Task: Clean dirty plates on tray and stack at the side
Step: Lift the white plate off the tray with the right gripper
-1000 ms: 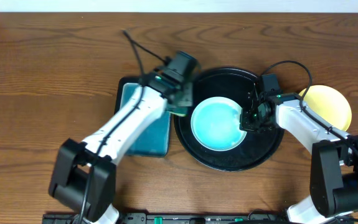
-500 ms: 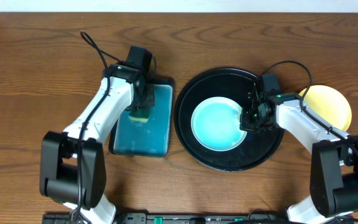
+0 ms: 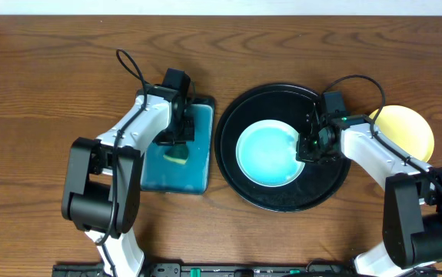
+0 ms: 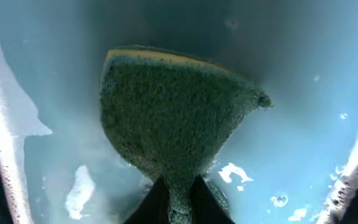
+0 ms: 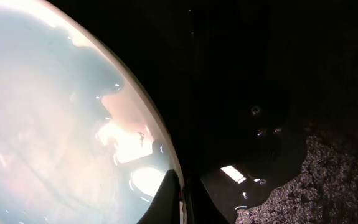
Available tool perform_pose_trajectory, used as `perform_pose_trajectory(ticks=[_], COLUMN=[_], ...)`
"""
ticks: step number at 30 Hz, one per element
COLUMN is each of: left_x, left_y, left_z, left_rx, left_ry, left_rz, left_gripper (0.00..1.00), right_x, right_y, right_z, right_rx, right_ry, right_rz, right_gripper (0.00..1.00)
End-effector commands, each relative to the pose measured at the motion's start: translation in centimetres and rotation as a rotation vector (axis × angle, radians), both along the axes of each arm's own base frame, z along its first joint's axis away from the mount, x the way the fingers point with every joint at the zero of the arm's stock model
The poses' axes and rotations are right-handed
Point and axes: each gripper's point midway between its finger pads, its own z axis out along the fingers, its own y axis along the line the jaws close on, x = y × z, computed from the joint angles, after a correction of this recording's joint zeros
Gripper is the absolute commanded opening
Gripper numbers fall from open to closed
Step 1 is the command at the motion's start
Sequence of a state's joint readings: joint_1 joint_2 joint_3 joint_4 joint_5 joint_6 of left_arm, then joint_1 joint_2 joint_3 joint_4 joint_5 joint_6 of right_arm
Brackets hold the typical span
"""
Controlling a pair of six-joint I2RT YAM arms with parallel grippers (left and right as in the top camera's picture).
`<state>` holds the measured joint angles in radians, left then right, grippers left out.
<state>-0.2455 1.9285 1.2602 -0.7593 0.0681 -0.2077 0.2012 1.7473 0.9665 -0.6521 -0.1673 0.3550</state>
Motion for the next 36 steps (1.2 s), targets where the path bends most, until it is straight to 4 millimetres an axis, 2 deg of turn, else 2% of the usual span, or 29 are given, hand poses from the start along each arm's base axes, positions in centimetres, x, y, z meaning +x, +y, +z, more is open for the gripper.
perform_pose_trajectory(ticks=[1, 2, 8, 14, 17, 19, 24, 30, 36], left_x=[-0.8, -0.8, -1.0, 0.1, 0.5, 0.6, 0.5, 0.4, 0.4], left_y=[-0.7, -0.7, -0.7, -0.8, -0.8, -0.9, -0.9, -0.8, -0.8], left_z=[-2.2, -2.2, -0.9, 3.5, 5.6, 6.3, 5.7, 3.8, 1.7], left_rx=[-0.033, -0.033, -0.037, -0.065, -0.080, -0.084, -0.082, -0.071, -0.061], left_ry=[0.065, 0.065, 0.052, -0.069, -0.134, -0.153, -0.139, -0.093, -0.051], left_rz=[-0.020, -0.020, -0.020, -0.020, -0.020, -0.020, -0.019, -0.014, -0.013], left_gripper=[0.15, 0.08, 0.07, 0.07, 0.07, 0.07, 0.07, 0.07, 0.08], right_x=[-1.3, -1.3, -1.1, 0.0, 0.8, 1.4, 2.5, 3.2, 3.6], right_y=[-1.5, -1.4, -1.6, -2.0, -2.1, -2.1, -2.9, -4.6, -6.5], right_z=[-1.6, -1.6, -1.4, 0.1, 1.6, 2.8, 5.5, 9.0, 11.3], right_rx=[-0.092, -0.092, -0.092, -0.088, -0.088, -0.093, -0.132, -0.221, -0.329], right_ry=[0.051, 0.051, 0.048, 0.021, -0.010, -0.047, -0.144, -0.268, -0.347], right_rz=[0.002, 0.002, -0.001, -0.004, 0.019, 0.037, 0.028, 0.002, -0.019], right_gripper=[0.01, 0.01, 0.01, 0.01, 0.01, 0.01, 0.01, 0.01, 0.01])
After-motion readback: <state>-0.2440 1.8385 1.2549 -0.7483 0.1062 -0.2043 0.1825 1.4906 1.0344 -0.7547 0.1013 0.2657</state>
